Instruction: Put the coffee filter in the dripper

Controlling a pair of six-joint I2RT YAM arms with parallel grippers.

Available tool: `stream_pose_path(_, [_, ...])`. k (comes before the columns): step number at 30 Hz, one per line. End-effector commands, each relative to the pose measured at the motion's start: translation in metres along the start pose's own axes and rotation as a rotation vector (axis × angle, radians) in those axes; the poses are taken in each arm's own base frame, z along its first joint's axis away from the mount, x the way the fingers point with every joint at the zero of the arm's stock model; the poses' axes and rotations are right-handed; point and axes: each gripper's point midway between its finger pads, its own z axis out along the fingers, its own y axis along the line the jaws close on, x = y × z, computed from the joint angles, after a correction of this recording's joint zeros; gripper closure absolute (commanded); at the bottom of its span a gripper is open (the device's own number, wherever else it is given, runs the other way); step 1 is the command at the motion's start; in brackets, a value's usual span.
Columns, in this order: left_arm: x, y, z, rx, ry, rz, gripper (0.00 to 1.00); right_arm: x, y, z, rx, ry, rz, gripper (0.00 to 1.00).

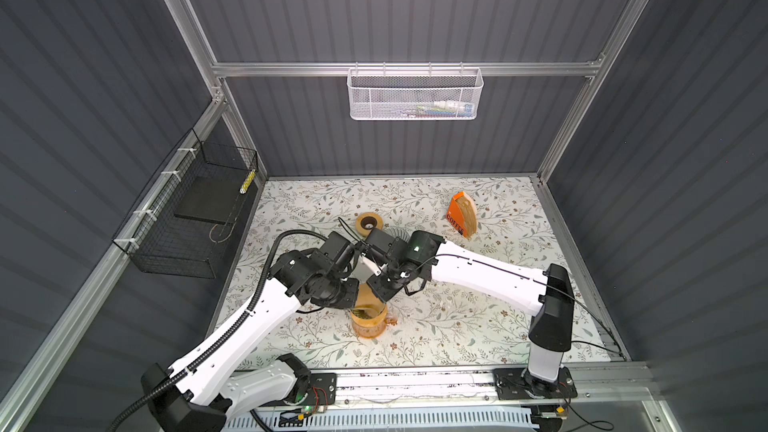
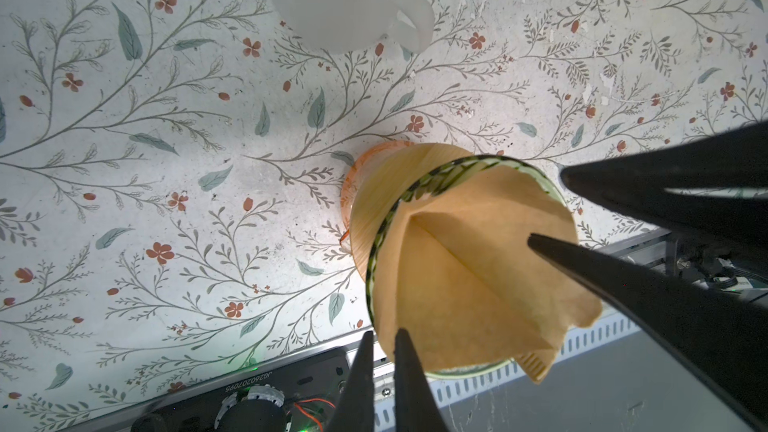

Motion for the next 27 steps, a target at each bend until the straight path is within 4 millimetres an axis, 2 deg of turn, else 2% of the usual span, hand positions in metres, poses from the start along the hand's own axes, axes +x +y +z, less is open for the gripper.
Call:
stream_pose_path(1, [0.000,-0.005,0.001,0.007,0.021,0.033,0.87,-0.017,0.010,-0.025,-0.019,-0.094,-0.005,0.71])
stream_pose_path(7, [-0.004,-0.003,0.004,-0.016,0.016,0.027,0.87,-0.011,0.019,-0.036,-0.040,-0.109,-0.022,0.78])
stream_pose_path(12, [-0.006,0.001,0.007,-0.039,0.005,0.012,0.87,-0.002,0.033,-0.038,-0.084,-0.110,-0.023,0.86])
stream_pose_path(18, [-0.007,0.003,0.004,-0.048,-0.009,-0.001,0.87,0.008,0.048,-0.026,-0.145,-0.086,0.001,0.89])
stream_pose_path(27, [-0.008,0.003,-0.001,-0.038,-0.031,-0.007,0.87,0.014,0.051,-0.014,-0.160,-0.069,0.029,0.89])
